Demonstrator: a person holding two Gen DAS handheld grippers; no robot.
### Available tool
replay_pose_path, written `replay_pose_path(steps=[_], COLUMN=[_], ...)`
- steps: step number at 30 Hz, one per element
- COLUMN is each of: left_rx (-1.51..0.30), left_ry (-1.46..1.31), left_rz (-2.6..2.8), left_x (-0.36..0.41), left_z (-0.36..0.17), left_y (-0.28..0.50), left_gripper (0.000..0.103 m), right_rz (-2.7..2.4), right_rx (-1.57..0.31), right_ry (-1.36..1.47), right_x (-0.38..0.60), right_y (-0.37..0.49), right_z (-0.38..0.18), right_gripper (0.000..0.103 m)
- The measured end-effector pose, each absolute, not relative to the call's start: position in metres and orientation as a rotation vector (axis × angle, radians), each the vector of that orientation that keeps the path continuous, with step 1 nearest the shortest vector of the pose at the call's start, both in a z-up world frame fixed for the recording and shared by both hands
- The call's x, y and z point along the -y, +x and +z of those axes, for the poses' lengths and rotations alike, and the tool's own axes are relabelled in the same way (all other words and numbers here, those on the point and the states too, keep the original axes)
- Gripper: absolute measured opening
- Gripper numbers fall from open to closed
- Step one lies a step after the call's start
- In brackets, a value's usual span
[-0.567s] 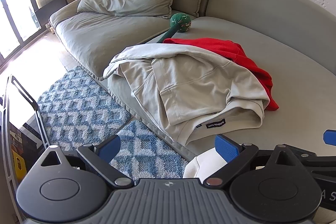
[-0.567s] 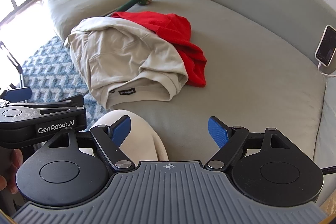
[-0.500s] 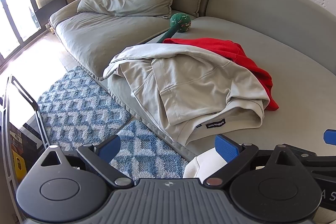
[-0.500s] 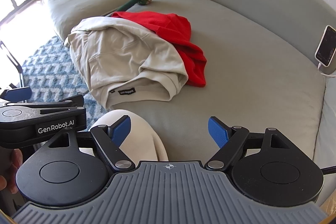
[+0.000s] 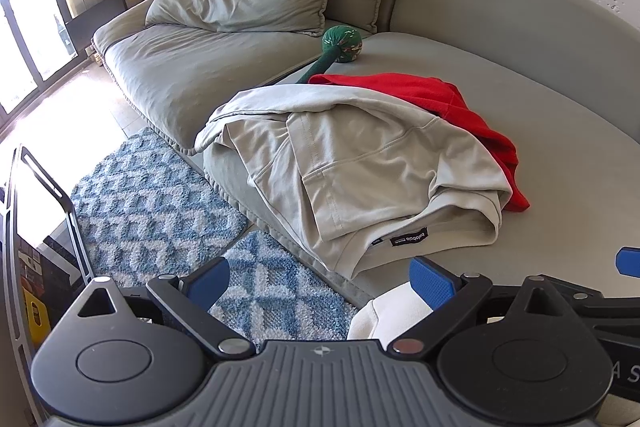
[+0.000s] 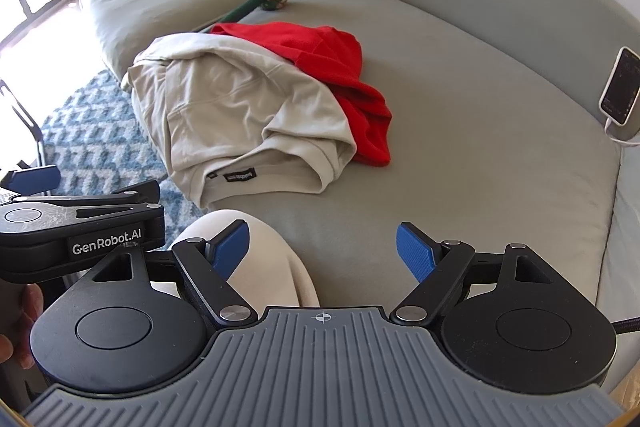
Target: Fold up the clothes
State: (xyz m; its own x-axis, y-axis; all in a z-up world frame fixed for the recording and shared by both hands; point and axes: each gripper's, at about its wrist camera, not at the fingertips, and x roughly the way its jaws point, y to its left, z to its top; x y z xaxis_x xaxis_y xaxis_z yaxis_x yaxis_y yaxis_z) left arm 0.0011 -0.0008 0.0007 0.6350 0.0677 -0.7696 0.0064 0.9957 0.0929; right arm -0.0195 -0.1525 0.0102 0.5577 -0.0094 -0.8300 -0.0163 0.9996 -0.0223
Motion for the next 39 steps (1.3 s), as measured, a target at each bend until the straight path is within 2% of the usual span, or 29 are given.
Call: replay_pose_path(steps=[39], left_rx=[-0.883], left_ry=[0.085], left_rz=[0.033], left_x=[-0.0007], left_z=[-0.0005], left_y=[0.0002], left_gripper=[0.096], right_rz=[0.004], right_rx=[-0.984], right_ry=[-0.026], right_x=[0.1502], right_y=[-0.018], right_z=[0.01], right_gripper=[0.082])
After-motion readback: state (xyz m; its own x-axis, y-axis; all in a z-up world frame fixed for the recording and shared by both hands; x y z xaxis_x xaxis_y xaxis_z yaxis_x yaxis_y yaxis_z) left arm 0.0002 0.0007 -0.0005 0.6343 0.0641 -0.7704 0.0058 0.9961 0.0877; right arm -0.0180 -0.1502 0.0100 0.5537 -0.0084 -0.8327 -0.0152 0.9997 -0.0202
